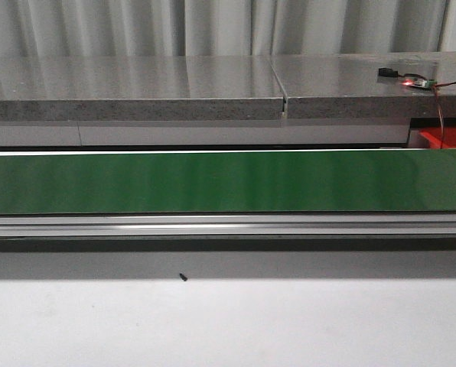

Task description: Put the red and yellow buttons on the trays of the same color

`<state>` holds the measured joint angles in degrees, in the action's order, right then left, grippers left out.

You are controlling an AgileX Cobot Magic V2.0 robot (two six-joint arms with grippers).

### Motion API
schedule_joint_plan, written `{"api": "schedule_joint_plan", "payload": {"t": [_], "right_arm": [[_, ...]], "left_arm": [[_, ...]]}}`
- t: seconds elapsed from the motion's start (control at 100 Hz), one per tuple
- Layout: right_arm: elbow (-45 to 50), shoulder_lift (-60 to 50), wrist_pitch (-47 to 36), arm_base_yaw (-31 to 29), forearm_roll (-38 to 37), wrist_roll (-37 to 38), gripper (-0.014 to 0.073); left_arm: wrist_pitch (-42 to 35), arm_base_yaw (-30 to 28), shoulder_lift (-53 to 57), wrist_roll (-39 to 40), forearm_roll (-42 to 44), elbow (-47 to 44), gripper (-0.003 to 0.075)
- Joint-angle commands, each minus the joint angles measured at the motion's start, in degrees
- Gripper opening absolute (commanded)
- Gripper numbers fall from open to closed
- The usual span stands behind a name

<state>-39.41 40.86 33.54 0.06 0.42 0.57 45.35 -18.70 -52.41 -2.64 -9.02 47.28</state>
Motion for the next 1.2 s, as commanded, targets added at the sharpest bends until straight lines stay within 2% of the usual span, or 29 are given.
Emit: {"api": "schedule_joint_plan", "payload": {"t": [0.0, 0.12, 0.18, 0.39, 0.63, 0.96, 1.19], "right_arm": [[-1.5, -0.3, -3.5, 0.1, 0.0, -0.6, -0.0067], [-1.5, -0.3, -3.5, 0.1, 0.0, -0.6, -0.0067], [-1.5, -0.3, -3.5, 0.1, 0.0, -0.6, -0.0067], [-1.5, -0.3, -3.5, 0.1, 0.0, -0.6, -0.0067], [-1.5, -0.3, -3.5, 0.1, 0.0, -0.6, -0.0067], [-1.5, -0.3, -3.5, 0.1, 0.0, -0.6, -0.0067], [-1.5, -0.3, -3.5, 0.1, 0.0, -0.6, -0.0067]], "left_arm": [[-3.6, -2.7, -2.9, 0.0, -1.0, 3.9, 0.0308], [-2.6, -5.7, -7.9, 0.6, -1.1, 6.9, 0.054], [-1.7, -7.1, -10.7, 2.1, -1.3, 8.2, 0.0583], [4.1, -9.9, -21.8, 4.3, -4.2, 15.7, 0.0565], [10.2, -9.9, -35.1, 9.2, -4.3, 27.2, 0.0564], [16.1, -9.3, -50.1, 11.6, -8.6, 44.6, 0.0564], [17.8, -7.6, -58.1, 16.5, -7.4, 51.7, 0.0556]]}}
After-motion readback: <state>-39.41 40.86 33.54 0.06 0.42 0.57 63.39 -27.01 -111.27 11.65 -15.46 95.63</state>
